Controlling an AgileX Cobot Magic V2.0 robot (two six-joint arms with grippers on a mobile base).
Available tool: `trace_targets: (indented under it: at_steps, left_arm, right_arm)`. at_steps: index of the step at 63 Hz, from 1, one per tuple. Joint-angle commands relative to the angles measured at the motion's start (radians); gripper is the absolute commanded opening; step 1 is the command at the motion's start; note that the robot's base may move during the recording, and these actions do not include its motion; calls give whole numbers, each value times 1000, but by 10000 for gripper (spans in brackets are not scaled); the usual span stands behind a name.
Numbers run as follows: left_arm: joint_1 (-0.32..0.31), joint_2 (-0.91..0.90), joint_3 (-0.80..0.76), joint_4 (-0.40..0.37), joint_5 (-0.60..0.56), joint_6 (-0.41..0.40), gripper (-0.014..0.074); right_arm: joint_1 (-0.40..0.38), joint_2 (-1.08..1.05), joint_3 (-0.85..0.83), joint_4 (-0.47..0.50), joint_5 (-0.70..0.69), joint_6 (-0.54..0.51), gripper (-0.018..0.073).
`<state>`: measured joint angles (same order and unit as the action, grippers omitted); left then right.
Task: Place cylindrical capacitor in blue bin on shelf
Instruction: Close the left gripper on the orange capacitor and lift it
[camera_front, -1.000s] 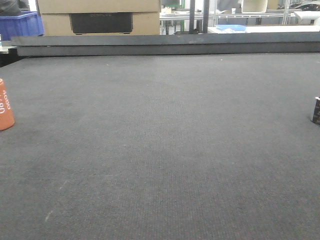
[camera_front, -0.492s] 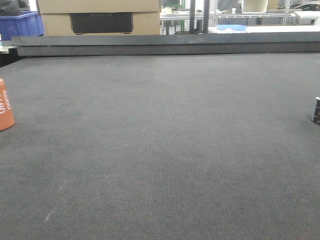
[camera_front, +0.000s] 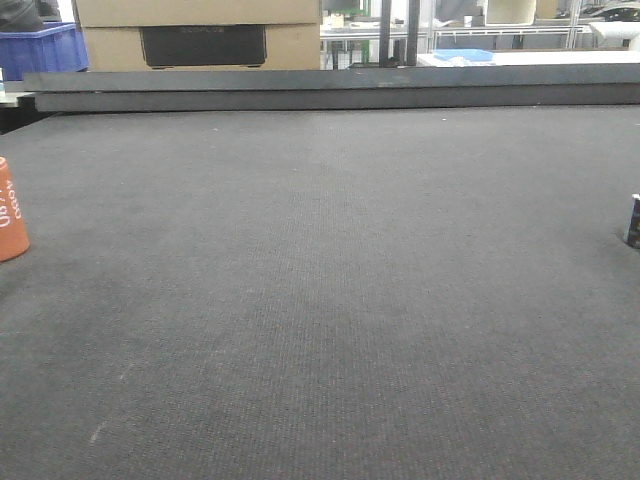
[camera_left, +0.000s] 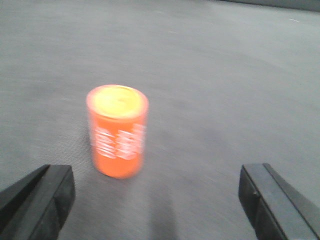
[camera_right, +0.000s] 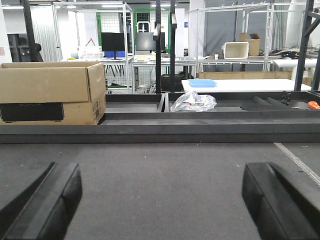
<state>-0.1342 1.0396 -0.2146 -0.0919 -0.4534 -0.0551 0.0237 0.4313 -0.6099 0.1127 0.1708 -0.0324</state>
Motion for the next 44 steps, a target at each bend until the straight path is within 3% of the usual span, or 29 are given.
trace_targets:
  at_steps: [1, 9, 18, 28, 44]
  left_arm:
    - [38, 96, 2, -10, -156, 2, 560]
    - [59, 226, -21, 1, -259, 2, 560]
    - [59, 355, -90, 126, -264, 2, 560]
    - [59, 467, -168, 52, -289, 2, 560]
    - [59, 591, -229, 34, -329, 2, 560]
  right_arm:
    - [1, 4, -6, -9, -12, -4, 557]
    - [1, 4, -6, -9, -12, -4, 557]
    - [1, 4, -6, -9, -12, -4, 557]
    - [1, 4, -6, -9, -12, -4, 557]
    - [1, 4, -6, -9, -12, -4, 557]
